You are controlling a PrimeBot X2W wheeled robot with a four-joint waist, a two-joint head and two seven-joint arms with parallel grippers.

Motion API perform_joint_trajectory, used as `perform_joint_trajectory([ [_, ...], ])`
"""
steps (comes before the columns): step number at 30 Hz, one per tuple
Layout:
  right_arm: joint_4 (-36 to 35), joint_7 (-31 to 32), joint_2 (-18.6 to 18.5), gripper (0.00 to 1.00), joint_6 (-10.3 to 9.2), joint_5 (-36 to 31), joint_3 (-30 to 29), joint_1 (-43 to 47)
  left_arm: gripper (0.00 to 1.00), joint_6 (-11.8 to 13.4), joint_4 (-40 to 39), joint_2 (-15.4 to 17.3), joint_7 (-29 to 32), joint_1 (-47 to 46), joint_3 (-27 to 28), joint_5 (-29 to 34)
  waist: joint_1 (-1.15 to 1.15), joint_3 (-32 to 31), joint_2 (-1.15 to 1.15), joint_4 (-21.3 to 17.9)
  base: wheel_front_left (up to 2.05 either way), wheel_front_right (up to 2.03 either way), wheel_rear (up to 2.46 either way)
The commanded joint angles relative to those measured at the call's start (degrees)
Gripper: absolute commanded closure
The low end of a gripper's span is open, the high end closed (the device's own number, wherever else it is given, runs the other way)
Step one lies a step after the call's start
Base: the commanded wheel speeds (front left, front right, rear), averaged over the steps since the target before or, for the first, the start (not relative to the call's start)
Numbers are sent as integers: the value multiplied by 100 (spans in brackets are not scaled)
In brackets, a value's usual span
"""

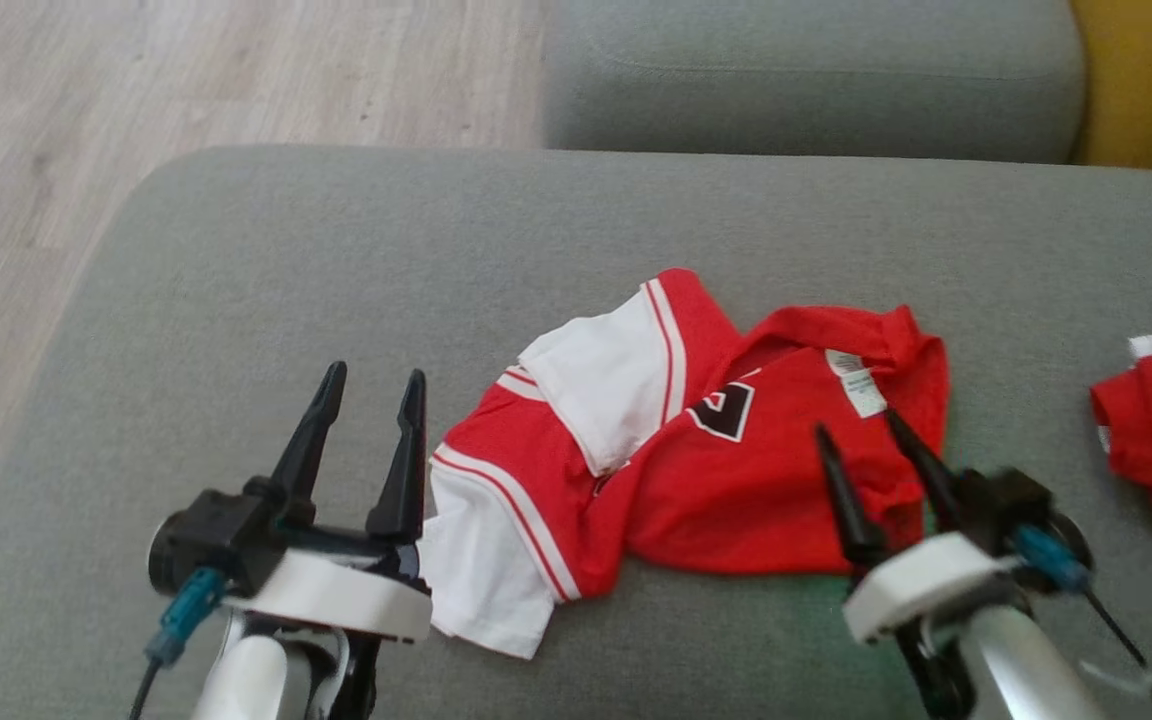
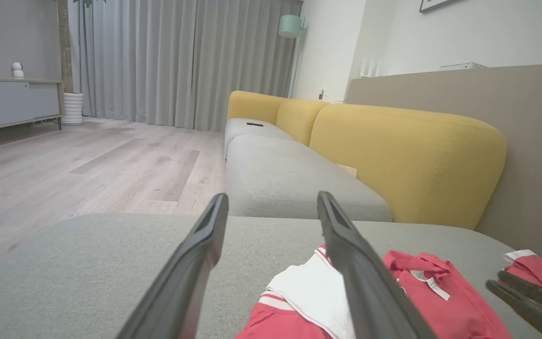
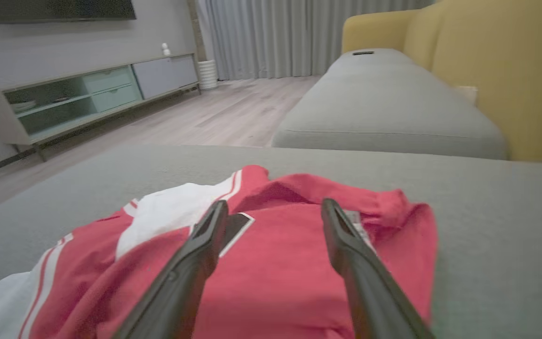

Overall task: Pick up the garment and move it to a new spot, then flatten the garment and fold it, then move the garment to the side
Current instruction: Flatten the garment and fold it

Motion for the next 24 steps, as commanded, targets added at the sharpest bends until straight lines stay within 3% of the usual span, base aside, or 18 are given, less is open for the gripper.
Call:
perform_joint_trajectory([
  [1,-365,-78,118,0,20,-133,-193,119,0,-7,-179,-5,-28,-89,155,37,0,-59,0,-101,0,0,0],
  [7,-786,-46,272,0,20,-331,-555,669,0,-8,-139,-5,-28,-46,108,28,0,-53,0,-210,0,0,0],
  [14,-1152,138,297,0,20,-490,-548,578,0,-27,-131,-5,-28,-165,-2,0,0,113,0,-60,0,0,0],
  [24,-1302,670,299,0,20,-660,579,-172,0,-17,-56,-5,-28,-448,-193,-86,0,585,0,440,0,0,0],
])
